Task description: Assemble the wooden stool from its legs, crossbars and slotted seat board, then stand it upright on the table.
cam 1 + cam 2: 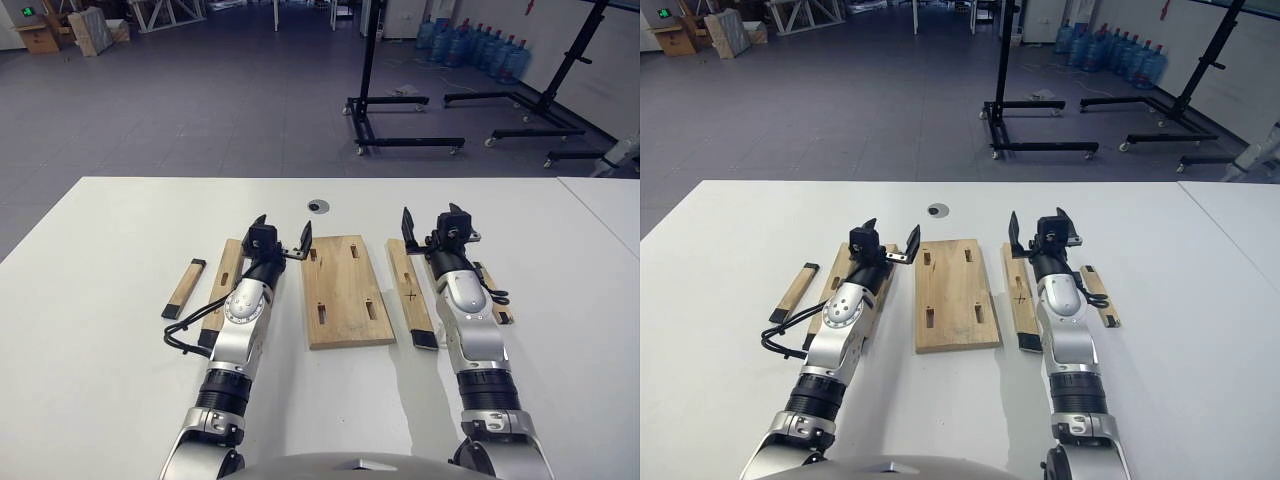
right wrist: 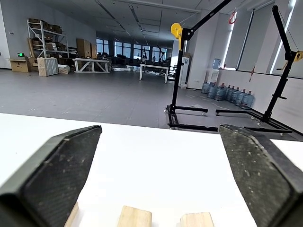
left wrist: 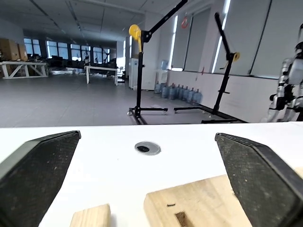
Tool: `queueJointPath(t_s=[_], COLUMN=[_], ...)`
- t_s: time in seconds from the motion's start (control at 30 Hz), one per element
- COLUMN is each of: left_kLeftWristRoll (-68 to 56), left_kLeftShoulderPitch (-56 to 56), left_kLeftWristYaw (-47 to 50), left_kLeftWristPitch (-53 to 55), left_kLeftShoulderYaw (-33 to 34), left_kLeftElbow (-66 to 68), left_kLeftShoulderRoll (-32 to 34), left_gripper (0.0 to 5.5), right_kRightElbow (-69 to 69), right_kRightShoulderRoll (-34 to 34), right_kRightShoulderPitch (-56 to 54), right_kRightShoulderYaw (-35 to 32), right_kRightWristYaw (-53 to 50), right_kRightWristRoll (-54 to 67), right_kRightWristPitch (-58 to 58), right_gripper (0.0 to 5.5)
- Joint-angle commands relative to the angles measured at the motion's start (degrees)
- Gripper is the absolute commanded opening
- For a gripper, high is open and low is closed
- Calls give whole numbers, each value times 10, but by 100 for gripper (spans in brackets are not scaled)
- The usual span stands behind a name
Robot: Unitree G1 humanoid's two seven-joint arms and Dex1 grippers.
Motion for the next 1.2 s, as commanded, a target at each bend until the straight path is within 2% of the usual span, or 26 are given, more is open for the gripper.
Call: queueJointPath(t_s=[0.03, 0.37, 0.53, 0.63, 0.73, 1.17, 1.2], left_kLeftWristRoll=[-7, -1, 2, -4, -3, -4, -4], left_kLeftShoulderPitch=[-11, 8, 17, 28, 35, 40, 40], left_kLeftWristYaw=[-3, 29, 53, 57, 67, 81, 82], left_kLeftWristPitch=[1, -26, -37, -50, -53, -44, -44], left_kLeftShoulderYaw=[2, -4, -4, -9, -12, -24, -23], left_kLeftElbow=[12, 25, 19, 10, 9, 7, 6], left_kLeftShoulderRoll=[-10, -25, -27, -34, -36, -28, -28], left_gripper=[520, 520, 520, 520, 520, 520, 520], right_kRightElbow=[7, 10, -4, 46, 72, 57, 56], right_kRightShoulderRoll=[-8, -44, -113, -176, -199, -213, -212], right_kRightShoulderPitch=[-14, -14, 27, 89, 129, 206, 210], right_kRightShoulderYaw=[-2, -18, -92, -135, -163, -116, -114], right_kRightWristYaw=[4, 27, 95, 165, 186, 242, 243], right_kRightWristRoll=[1, 6, 80, 108, 125, 144, 147], right_kRightWristPitch=[2, 11, 96, 113, 132, 293, 304], right_gripper=[453, 453, 453, 453, 453, 453, 435])
